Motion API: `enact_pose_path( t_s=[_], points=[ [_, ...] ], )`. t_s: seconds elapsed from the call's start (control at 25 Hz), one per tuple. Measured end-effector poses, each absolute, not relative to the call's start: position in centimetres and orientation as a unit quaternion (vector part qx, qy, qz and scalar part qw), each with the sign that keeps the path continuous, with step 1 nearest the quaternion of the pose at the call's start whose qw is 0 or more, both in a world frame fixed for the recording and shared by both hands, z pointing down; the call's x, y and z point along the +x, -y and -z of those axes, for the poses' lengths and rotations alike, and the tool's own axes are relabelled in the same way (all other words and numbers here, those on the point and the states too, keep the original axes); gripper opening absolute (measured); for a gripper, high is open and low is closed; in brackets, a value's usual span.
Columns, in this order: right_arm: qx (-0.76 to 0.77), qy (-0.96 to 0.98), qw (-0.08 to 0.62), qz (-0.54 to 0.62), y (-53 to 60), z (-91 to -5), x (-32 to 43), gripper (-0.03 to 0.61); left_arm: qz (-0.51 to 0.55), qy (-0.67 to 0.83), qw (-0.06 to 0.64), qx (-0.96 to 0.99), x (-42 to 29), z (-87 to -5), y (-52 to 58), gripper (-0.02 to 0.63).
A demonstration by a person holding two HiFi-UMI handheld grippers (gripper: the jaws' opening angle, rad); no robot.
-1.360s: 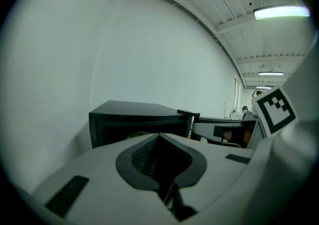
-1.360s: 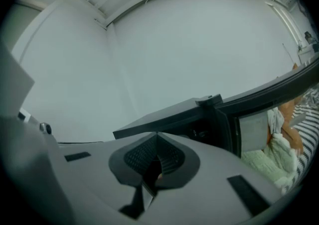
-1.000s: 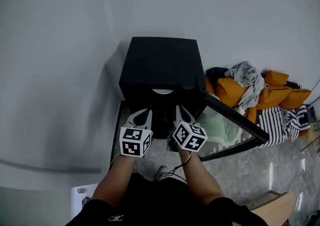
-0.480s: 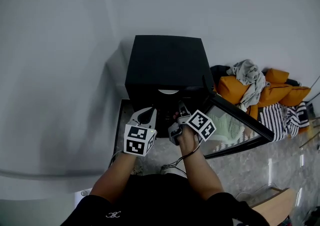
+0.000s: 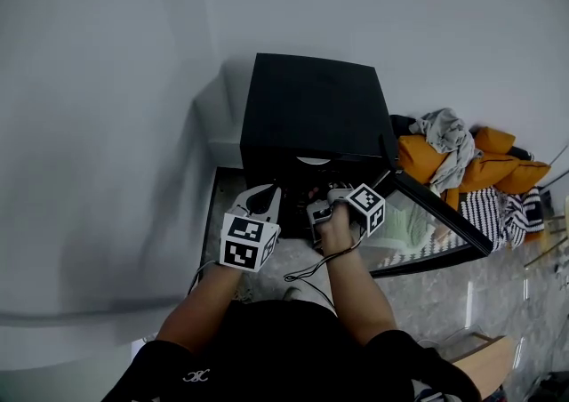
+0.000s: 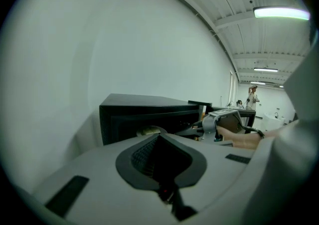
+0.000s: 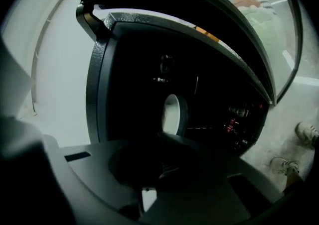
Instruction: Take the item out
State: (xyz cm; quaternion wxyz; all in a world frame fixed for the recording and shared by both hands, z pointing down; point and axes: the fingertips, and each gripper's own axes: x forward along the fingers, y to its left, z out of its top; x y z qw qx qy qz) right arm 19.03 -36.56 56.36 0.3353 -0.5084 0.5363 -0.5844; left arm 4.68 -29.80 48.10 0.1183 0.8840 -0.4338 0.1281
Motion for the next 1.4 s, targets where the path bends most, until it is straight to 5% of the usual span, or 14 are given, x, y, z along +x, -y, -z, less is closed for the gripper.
enact_pose_path(
  t_s=[0.4,0.68,1.4],
  points=[
    [-0.507,-0.496,0.360,0.606,39.4,-58.2,19.0,0.005,-0.130,0.440,0.130,0.879,2.8,-49.1,31.2,0.000],
    [-0.501,-0.485,0.367,0.616,40.8,-59.2,19.4,0.104,-0.128,0.440,0.135,0.878,2.6,-49.2,32.3,0.000],
    [-0.506,-0.417,0.358,0.664,41.3,-61.4,19.4,0.104,-0.125,0.430,0.157,0.880,2.4,-50.0,33.1,0.000]
  ],
)
